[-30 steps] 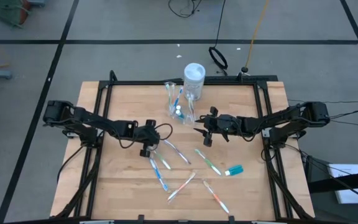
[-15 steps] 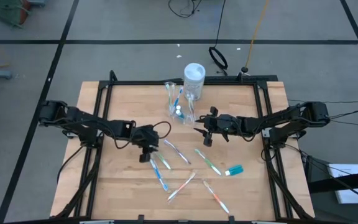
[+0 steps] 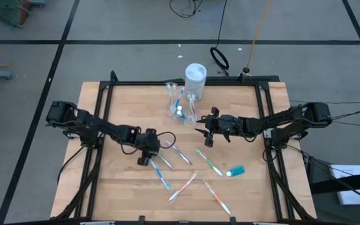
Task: Pick & Place toothbrushing station
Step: Put the green toothbrush into the transparent organizer
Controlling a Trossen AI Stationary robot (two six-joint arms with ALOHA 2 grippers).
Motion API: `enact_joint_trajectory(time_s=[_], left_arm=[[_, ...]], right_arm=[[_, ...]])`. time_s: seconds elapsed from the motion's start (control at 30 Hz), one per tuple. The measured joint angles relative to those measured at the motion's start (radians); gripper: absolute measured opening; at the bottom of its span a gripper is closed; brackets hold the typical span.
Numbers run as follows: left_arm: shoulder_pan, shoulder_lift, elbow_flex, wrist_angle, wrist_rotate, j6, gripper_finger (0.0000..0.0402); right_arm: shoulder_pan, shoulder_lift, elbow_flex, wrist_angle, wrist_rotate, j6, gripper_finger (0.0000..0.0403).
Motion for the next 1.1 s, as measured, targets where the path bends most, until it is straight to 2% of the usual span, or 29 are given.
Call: enact_joint_trajectory(time_s=[0.2, 0.3, 0.37, 0.43, 0.53, 0.7, 0.77, 0.87, 1.1], left_arm=[[-0.021, -0.029, -0.003, 0.015, -0.011, 0.145, 0.0063], [-0.038, -0.053, 0.01, 0.002, -0.136, 0.285, 0.0014], [-0.061, -0.075, 0.04, 0.011, -0.261, 0.395, 0.0016], [-0.084, -0.088, 0.075, 0.008, -0.368, 0.563, 0.0028], [-0.104, -0.094, 0.143, 0.004, -0.484, 0.897, 0.0034], [-0.093, -0.094, 0.257, 0.041, -0.75, 1.419, 0.0014], [-0.074, -0.094, 0.298, 0.097, -0.825, 1.629, 0.0007], [-0.038, -0.094, 0.349, 0.207, -0.851, 1.855, 0.0009], [0.069, -0.094, 0.383, 0.279, -0.714, 2.082, 0.0027]], right_arm=[[0.0, 0.0, 0.0, 0.0, 0.0, 0.0, 0.0164], [0.0, 0.0, 0.0, 0.0, 0.0, 0.0, 0.0164], [0.0, 0.0, 0.0, 0.0, 0.0, 0.0, 0.0164], [-0.001, 0.0, 0.0, 0.0, 0.0, 0.0, 0.0164], [-0.005, 0.0, 0.0, 0.0, 0.0, -0.012, 0.0164], [-0.013, 0.0, 0.0, -0.008, 0.0, -0.012, 0.0164], [-0.014, 0.0, 0.0, -0.03, 0.0, 0.008, 0.0164], [-0.014, 0.0, 0.0, -0.087, 0.0, 0.014, 0.0164], [-0.014, 0.0, 0.0, -0.176, 0.0, 0.015, 0.0164]])
